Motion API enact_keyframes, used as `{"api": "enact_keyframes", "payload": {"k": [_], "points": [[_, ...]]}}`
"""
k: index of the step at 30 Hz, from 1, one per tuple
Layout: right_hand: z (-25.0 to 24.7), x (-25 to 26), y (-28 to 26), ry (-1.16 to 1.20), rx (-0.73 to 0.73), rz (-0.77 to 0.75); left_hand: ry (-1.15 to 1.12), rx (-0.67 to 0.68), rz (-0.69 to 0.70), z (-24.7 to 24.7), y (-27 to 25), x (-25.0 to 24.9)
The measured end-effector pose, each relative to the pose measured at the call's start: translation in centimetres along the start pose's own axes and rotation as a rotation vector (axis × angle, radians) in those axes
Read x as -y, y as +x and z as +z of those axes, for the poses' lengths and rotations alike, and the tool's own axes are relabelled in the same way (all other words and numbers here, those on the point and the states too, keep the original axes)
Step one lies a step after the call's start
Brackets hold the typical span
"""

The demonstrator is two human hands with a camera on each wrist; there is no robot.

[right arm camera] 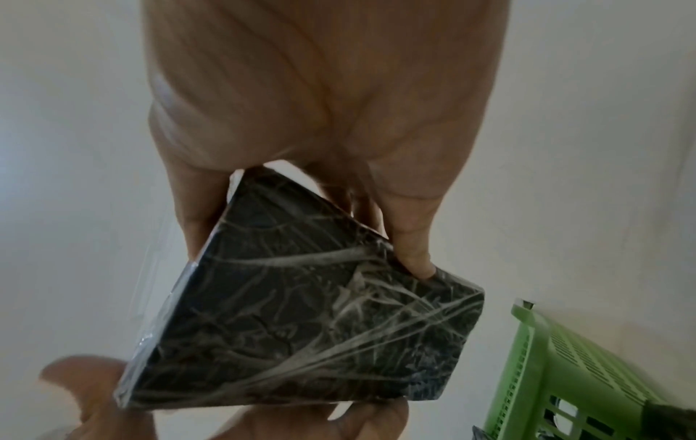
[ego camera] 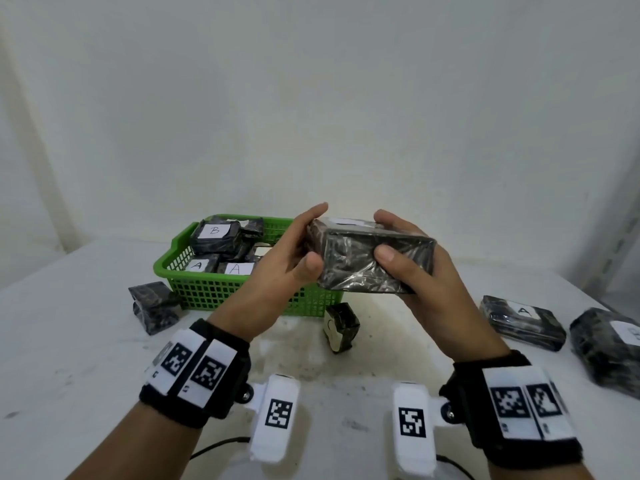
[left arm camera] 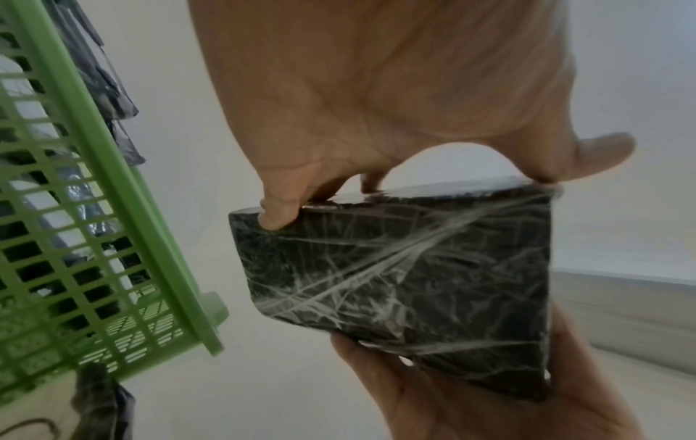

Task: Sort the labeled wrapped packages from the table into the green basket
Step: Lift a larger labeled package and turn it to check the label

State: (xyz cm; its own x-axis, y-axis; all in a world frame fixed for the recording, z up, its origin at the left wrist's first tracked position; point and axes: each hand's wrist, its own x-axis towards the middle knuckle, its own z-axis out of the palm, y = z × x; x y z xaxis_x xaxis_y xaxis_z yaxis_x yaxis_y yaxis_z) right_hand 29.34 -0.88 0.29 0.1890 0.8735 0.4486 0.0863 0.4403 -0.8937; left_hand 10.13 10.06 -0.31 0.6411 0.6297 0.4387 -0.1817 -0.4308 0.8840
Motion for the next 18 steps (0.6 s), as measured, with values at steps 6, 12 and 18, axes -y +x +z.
{"api": "enact_keyframes", "payload": {"k": [6,12,18], "points": [[1.0,-0.4,2.0,-0.079,0.058,0.058,-0.01,-0.174,0.103,0.4,-0.6,-0.4],[1.5,-0.9,2.7,-0.109,0.058,0.061,-0.016,-0.149,0.077,0.2,-1.1,0.2],[2.0,-1.2,2.8,-0.181,0.131,0.088,-0.085,-0.224,0.064,-0.9,-0.7,0.2]]}}
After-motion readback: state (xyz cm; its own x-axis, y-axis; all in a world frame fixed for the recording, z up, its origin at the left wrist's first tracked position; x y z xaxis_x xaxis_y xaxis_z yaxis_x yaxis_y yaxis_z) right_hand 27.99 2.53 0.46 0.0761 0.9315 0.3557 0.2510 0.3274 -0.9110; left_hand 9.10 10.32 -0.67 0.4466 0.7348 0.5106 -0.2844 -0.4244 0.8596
